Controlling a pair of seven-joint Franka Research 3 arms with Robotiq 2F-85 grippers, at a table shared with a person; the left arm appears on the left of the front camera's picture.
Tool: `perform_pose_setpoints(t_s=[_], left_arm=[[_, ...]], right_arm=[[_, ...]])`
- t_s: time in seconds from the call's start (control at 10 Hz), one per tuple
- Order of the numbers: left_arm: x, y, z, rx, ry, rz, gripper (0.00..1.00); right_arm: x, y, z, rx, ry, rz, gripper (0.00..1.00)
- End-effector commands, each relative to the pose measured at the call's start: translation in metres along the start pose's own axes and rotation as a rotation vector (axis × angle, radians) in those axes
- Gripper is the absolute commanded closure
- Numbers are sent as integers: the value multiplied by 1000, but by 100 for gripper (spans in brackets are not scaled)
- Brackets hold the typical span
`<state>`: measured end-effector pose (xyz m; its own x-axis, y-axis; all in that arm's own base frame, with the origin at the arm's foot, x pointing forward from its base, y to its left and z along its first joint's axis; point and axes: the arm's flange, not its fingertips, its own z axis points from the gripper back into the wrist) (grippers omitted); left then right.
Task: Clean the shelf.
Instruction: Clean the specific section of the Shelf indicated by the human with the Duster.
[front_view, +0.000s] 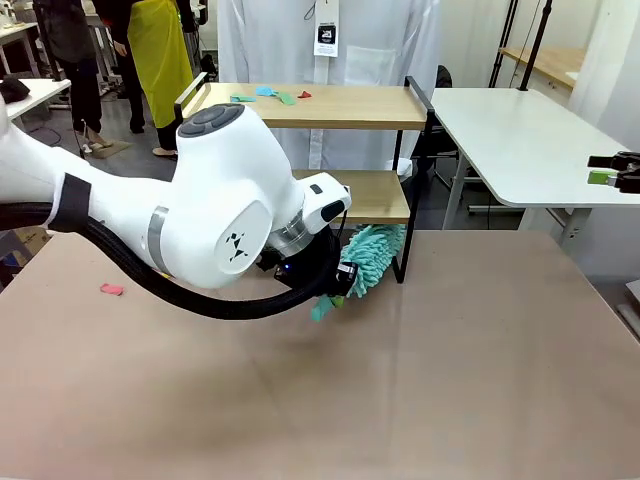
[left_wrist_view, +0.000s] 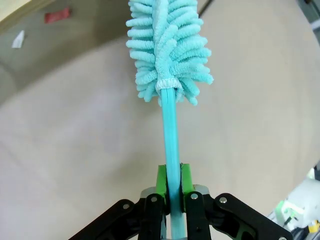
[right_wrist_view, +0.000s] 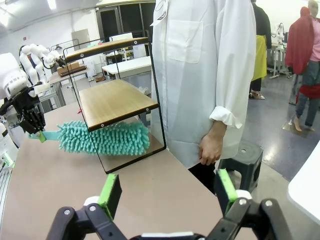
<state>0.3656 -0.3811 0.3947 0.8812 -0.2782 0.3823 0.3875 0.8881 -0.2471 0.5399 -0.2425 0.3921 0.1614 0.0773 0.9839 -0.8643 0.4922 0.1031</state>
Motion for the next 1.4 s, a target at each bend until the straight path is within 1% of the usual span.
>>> perform_pose_setpoints(t_s=[0.0, 0.2, 0.3, 0.4, 0.5, 0.7, 0.8, 0.9, 1.0, 1.1, 1.3], left_arm=[[5, -13, -11, 86, -31, 40, 87], [3, -21, -24, 75, -27, 30, 87], [3, -25, -30, 68, -7, 29, 87], [5, -24, -29, 56, 43, 18, 87], [-4, -6, -17, 65, 1, 18, 87], [-4, -6, -17, 65, 1, 18, 87], [-3, -12, -25, 58, 22, 16, 87], [-6, -17, -28, 111, -20, 70, 87], [-8, -21, -40, 129, -43, 96, 87], [-11, -21, -48, 129, -14, 111, 87], [-21, -12, -55, 143, -22, 176, 87]], right_arm=[[2, 0, -1, -6, 3, 5, 0], [2, 0, -1, -6, 3, 5, 0], [2, 0, -1, -6, 3, 5, 0], [2, 0, -1, -6, 3, 5, 0], [2, 0, -1, -6, 3, 5, 0], [2, 0, -1, -6, 3, 5, 0], [2, 0, -1, -6, 3, 5, 0], [2, 0, -1, -6, 3, 5, 0], [2, 0, -1, -6, 3, 5, 0], [2, 0, -1, -6, 3, 5, 0], [2, 0, -1, -6, 3, 5, 0]])
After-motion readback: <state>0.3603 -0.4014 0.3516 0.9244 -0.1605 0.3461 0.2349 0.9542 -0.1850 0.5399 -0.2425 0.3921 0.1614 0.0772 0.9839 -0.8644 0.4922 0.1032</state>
